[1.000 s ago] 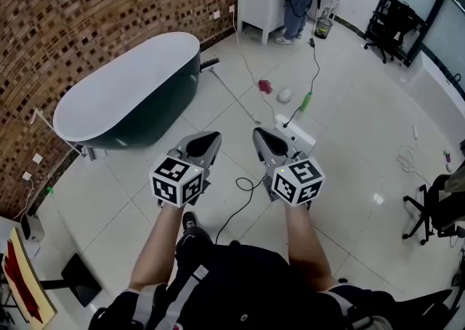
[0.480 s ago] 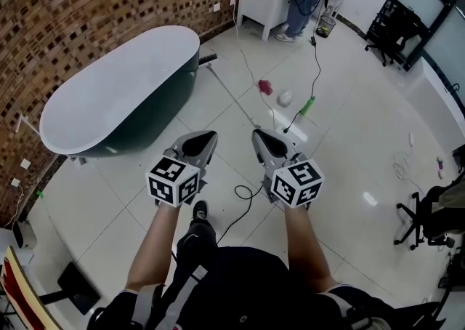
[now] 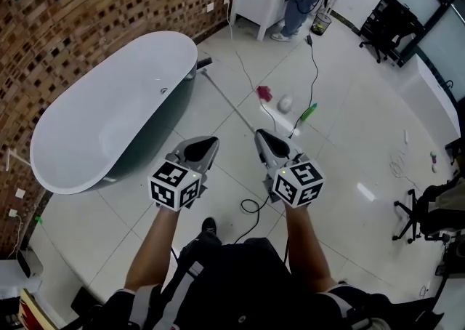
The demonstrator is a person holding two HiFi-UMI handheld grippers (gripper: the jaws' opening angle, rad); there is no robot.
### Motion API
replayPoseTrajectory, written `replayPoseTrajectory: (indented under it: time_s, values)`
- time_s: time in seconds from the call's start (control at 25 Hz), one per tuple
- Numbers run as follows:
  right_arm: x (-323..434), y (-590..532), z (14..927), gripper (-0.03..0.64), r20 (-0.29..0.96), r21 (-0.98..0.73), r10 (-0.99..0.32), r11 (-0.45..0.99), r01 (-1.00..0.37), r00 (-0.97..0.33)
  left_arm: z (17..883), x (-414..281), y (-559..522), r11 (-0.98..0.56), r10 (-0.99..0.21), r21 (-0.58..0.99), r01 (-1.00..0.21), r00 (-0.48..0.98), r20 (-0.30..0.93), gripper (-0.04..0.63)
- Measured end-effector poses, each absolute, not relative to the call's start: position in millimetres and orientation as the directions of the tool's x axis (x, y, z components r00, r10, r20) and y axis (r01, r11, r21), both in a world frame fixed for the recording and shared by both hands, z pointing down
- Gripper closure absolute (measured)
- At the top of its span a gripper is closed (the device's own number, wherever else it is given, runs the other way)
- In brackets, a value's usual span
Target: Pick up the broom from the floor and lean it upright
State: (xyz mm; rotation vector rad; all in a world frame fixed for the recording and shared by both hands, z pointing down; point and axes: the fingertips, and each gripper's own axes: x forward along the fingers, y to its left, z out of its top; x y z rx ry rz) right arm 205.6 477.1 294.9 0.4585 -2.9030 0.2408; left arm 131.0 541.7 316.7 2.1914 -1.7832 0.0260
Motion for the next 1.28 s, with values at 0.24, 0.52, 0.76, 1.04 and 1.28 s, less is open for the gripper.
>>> replayPoseTrajectory:
  time_s: [0.24,0.52,0.76,1.04,1.28]
  values:
    - [179,439,298,0.612,0.233,-0.123,-0.345,0.917,-0.379,-0.909,323,97,501,-0.217,-0.941,0.247,-0.944,0.270,0.203,0.594]
    - [160,374,312,0.612,0.230,-0.144,-0.377,0.899,-0.414,-0.897,340,75,434,-0.243,-0.929,0.252,-0.937,0.300,0.217,0.594]
    - [130,294,318,0.614,0.168,-0.206,-0.375,0.891,-0.404,-0.912,350,56,360,-0.263,-0.908,0.219,-0.940,0.318,0.272,0.594]
    - [107,198,328,0.612,0.143,-0.250,-0.368,0.885,-0.393,-0.919,354,46,256,-0.319,-0.878,0.173,-0.932,0.360,0.316,0.594]
    - [129,146,331,0.612,0.188,-0.270,-0.459,0.826,-0.495,-0.868,368,58,195,-0.419,-0.808,0.152,-0.895,0.444,0.388,0.594]
